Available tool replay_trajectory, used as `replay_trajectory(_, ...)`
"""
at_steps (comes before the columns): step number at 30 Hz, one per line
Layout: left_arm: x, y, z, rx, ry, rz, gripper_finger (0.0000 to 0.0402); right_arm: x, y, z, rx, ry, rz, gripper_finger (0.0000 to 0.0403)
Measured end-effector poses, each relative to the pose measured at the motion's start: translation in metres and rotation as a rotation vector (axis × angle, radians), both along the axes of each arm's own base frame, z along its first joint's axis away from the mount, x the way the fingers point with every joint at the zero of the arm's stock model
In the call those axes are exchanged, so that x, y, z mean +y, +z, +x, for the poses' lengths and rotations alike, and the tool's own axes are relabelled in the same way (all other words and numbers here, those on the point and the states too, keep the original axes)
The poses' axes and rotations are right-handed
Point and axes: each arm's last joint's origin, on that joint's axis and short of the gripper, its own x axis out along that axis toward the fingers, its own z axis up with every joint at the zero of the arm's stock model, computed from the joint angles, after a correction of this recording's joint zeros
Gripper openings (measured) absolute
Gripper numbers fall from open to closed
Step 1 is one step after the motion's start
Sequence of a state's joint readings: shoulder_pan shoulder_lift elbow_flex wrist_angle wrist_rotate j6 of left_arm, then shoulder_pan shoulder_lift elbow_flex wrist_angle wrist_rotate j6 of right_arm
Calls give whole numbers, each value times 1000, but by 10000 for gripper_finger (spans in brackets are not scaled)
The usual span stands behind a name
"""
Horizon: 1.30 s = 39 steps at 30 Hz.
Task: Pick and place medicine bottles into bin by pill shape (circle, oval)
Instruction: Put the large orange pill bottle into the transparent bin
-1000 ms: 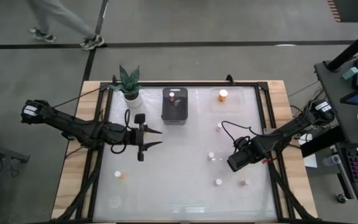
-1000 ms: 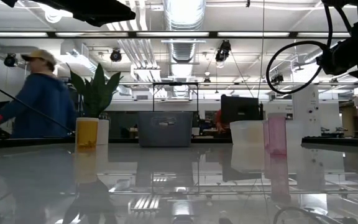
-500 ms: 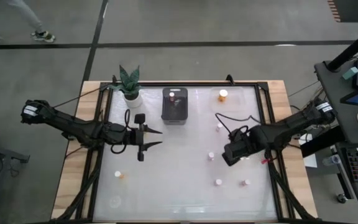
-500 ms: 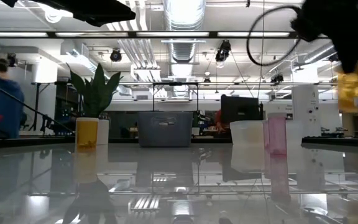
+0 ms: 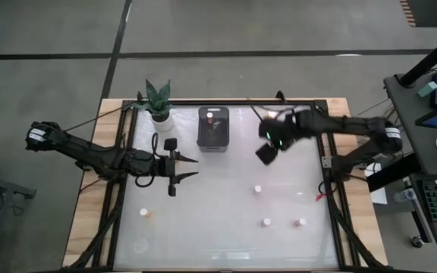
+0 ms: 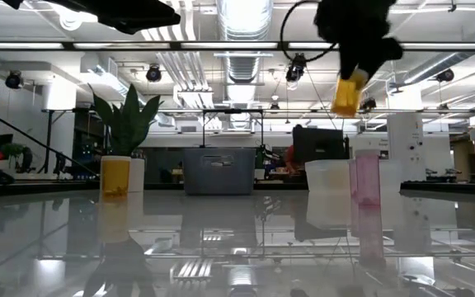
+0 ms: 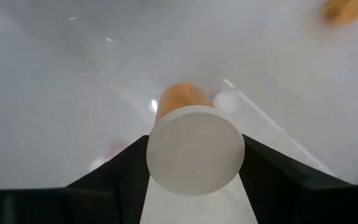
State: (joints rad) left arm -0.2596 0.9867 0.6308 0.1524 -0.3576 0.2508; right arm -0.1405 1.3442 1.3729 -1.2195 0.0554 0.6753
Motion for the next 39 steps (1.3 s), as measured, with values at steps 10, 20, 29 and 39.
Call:
replay_trajectory(10,0,0,0,3,0,2,151,-131,-18,-23,149,-64,-37,212)
replay_trajectory(20,0,0,0,3,0,0,151,-200,-46,-65,245,-135,21,212)
replay_trajectory(29,0,0,0,3,0,0,151,-218,-74,-55,274,-101,44,212)
replay_trajectory(39,0,0,0,4,0,0,151,-225,-88,-50,281,-91,47,212)
